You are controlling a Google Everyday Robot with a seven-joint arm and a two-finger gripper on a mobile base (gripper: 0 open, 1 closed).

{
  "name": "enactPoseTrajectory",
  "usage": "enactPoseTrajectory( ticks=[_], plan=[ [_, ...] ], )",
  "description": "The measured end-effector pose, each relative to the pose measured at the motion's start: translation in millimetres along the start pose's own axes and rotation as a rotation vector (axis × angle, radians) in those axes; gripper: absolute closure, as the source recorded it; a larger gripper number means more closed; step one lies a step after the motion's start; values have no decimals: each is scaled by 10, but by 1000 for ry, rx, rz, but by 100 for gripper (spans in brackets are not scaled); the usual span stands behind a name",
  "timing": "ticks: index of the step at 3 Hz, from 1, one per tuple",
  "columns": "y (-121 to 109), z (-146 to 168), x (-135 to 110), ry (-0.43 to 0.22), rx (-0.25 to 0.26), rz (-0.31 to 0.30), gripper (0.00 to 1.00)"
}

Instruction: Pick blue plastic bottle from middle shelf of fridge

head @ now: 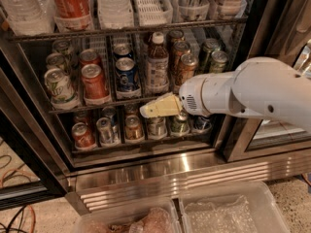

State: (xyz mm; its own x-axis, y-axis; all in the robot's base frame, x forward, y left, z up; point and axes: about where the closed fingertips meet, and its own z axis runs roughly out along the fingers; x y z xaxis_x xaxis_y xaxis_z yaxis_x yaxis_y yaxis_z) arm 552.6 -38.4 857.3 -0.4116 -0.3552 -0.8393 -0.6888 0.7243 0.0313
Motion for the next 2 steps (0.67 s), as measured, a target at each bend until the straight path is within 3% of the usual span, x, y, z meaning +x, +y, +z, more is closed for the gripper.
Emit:
enactPoseTrajectory(
  ticks=[1,2],
  plan=[
    [8,192,11,-52,45,27,0],
    [-6,384,73,-131,93,112,0]
  ],
)
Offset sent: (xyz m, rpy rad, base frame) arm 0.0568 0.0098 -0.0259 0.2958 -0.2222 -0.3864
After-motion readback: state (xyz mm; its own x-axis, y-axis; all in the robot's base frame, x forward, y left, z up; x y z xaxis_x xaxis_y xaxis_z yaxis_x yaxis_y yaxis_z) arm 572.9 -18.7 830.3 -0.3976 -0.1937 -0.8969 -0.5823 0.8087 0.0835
